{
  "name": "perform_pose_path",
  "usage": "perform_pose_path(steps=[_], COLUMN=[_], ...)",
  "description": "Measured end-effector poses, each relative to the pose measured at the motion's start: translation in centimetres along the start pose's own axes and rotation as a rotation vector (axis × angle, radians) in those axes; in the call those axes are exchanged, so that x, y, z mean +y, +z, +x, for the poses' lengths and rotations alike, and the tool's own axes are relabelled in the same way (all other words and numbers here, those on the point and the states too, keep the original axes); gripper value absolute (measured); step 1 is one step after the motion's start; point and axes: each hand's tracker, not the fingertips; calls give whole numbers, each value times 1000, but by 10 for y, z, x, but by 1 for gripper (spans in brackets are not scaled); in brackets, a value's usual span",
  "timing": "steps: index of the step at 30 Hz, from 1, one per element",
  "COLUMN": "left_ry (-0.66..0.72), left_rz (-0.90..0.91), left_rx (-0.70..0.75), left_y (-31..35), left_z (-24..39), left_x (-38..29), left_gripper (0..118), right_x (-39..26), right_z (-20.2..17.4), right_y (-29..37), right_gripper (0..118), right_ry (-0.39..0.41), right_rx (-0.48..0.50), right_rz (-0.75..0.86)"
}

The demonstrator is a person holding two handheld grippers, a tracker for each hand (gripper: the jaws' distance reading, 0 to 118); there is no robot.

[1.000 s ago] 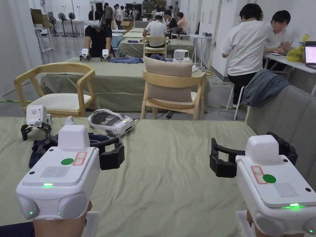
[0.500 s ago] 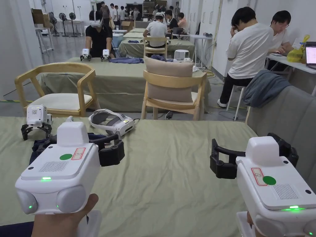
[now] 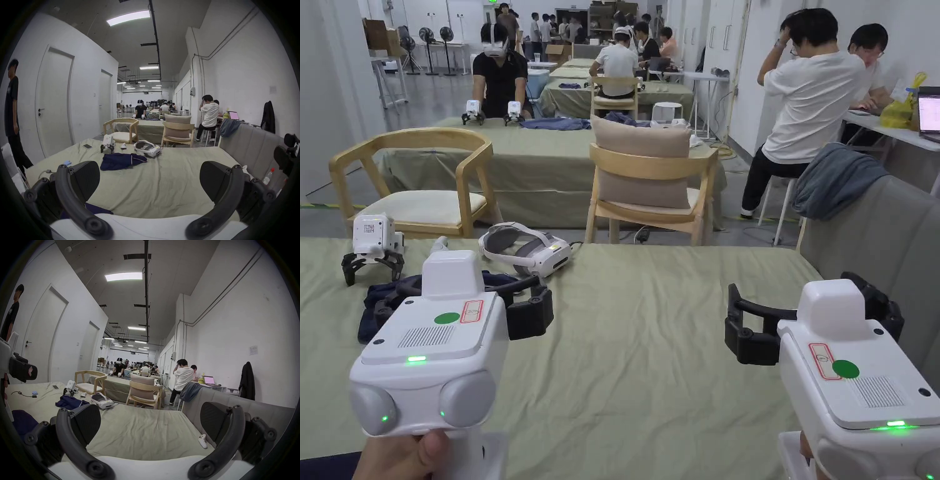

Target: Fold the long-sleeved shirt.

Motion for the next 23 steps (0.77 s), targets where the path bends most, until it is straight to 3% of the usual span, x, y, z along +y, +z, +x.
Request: perform_pose_path(steps=[9, 23], left_ry=[35, 24], left_rz=[-12, 16], left_rx=[-88, -59], left_y=[4, 8], left_z=[-7, -7], left_x=[5, 3], left_gripper=[111, 111], right_x=[2, 6], right_z=[3, 4], right_y=[0, 2], right_gripper=[118, 118], right_ry=[-20, -22], right_rx=[-2, 1], right_rz=[3, 14])
